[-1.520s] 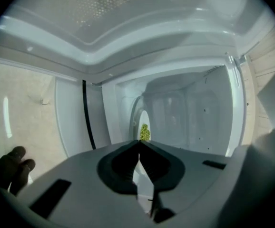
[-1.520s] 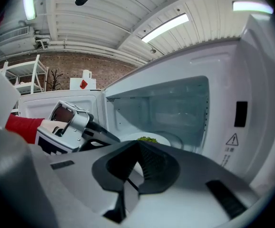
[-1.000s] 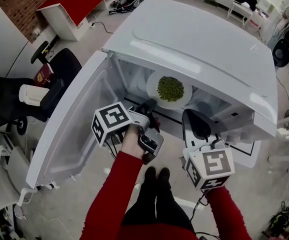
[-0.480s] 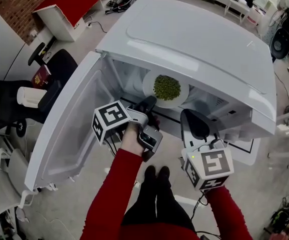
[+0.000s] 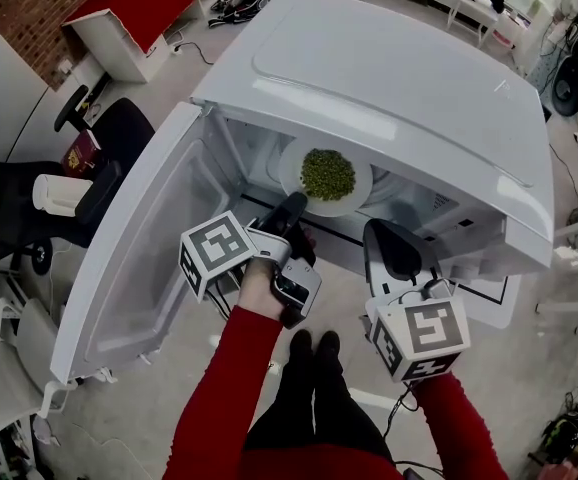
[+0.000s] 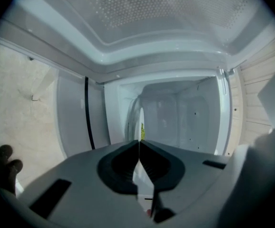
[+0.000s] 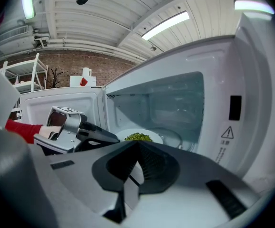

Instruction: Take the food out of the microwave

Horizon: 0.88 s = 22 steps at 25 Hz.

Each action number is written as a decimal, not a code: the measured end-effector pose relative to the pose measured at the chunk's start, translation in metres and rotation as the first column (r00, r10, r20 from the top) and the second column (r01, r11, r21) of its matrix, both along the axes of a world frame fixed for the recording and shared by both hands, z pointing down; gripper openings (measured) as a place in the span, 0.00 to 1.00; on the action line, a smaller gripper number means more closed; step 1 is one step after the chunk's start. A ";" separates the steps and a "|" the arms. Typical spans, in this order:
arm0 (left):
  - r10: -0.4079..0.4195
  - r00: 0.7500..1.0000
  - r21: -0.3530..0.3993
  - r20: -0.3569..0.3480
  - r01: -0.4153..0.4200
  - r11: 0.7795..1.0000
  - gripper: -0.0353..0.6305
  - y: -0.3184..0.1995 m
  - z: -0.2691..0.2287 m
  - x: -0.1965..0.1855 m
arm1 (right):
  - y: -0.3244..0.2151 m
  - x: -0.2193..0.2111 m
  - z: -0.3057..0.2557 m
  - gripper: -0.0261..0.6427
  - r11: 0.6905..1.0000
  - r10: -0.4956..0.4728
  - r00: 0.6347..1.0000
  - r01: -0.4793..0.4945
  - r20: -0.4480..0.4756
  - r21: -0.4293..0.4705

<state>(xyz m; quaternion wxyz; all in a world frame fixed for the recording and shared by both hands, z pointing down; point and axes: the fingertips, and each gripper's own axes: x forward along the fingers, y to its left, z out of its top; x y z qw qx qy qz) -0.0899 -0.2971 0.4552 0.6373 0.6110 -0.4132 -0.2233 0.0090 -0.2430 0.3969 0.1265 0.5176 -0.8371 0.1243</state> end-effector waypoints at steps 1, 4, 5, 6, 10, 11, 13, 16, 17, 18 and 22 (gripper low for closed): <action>-0.001 1.000 0.007 -0.006 0.001 1.000 0.08 0.003 -0.001 -0.002 | 0.001 0.000 0.000 0.06 1.000 -0.001 1.000 0.001 0.001 -0.001; 0.004 0.999 0.029 -0.038 -0.003 1.000 0.08 0.013 -0.007 -0.007 | 0.007 -0.001 -0.003 0.06 1.000 -0.003 1.000 0.003 0.009 0.000; 0.007 0.998 0.041 -0.054 -0.005 0.999 0.08 0.016 -0.010 -0.008 | 0.009 -0.002 -0.004 0.06 1.000 -0.004 1.000 0.004 0.013 0.001; 0.009 0.997 0.052 -0.071 -0.006 0.999 0.08 0.019 -0.014 -0.009 | 0.011 -0.002 -0.005 0.06 1.000 -0.004 1.000 0.004 0.017 0.002; 0.028 0.989 0.073 -0.143 -0.018 0.997 0.08 0.036 -0.031 -0.011 | 0.023 -0.003 -0.015 0.06 1.000 -0.018 0.999 0.018 0.034 0.023; 0.035 0.988 0.074 -0.152 -0.024 0.997 0.08 0.042 -0.034 -0.011 | 0.026 -0.004 -0.019 0.06 0.999 -0.026 0.999 0.024 0.041 0.045; 0.051 0.985 0.073 -0.162 -0.040 0.997 0.08 0.054 -0.039 -0.012 | 0.032 -0.004 -0.028 0.06 0.996 -0.035 0.998 0.030 0.057 0.078; 0.071 0.981 0.060 -0.180 -0.061 0.996 0.08 0.075 -0.045 -0.012 | 0.052 0.001 -0.026 0.06 0.998 -0.037 0.998 0.034 0.053 0.052; 0.078 0.980 0.054 -0.183 -0.069 0.996 0.08 0.082 -0.046 -0.012 | 0.056 0.002 -0.029 0.06 0.997 -0.038 0.997 0.034 0.062 0.066; 0.087 0.979 0.050 -0.183 -0.079 0.996 0.08 0.088 -0.048 -0.013 | 0.061 0.003 -0.032 0.06 0.996 -0.039 0.997 0.033 0.072 0.079; 0.130 0.973 0.039 -0.193 -0.125 0.991 0.08 0.112 -0.056 -0.007 | 0.084 0.014 -0.035 0.06 0.996 -0.027 0.997 0.021 0.071 0.087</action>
